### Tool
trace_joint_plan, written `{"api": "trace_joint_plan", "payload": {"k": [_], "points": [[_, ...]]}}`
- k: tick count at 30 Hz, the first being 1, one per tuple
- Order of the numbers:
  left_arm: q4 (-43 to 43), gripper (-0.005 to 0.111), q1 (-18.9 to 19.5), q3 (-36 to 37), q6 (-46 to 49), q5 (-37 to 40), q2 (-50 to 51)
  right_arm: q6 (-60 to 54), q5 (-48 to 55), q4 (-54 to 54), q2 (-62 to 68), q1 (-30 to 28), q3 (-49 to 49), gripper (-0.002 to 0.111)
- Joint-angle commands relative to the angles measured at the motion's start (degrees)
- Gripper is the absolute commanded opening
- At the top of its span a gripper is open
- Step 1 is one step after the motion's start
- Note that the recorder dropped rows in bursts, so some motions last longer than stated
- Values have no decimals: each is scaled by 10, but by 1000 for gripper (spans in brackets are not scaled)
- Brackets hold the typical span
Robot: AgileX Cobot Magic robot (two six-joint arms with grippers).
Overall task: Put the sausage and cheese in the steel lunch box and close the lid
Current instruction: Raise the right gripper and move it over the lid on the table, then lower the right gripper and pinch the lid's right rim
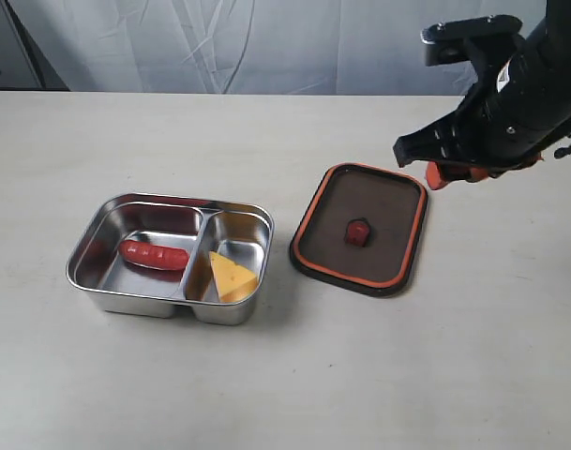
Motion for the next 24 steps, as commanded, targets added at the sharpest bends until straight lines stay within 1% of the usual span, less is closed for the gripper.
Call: {"api": "trace_joint_plan", "payload": {"k": [1,3,6,13,18,24], "points": [[2,0,1,3,-1,-4,-3,1,-21,28,61,-23,3,50],[2,0,1,3,-1,-4,-3,2,-44,44,104,-23,3,47],[2,0,1,3,-1,-4,-3,4,-63,66,162,-23,-10,47],[2,0,1,3,-1,-3,-3,21,-81,61,251,-23,-60,47],[2,0,1,3,-1,-3,-3,72,-79,4,277,-23,-67,47],[6,0,1,3,-1,-3,-3,80,-88,-1,286,-23,-67,47]]}}
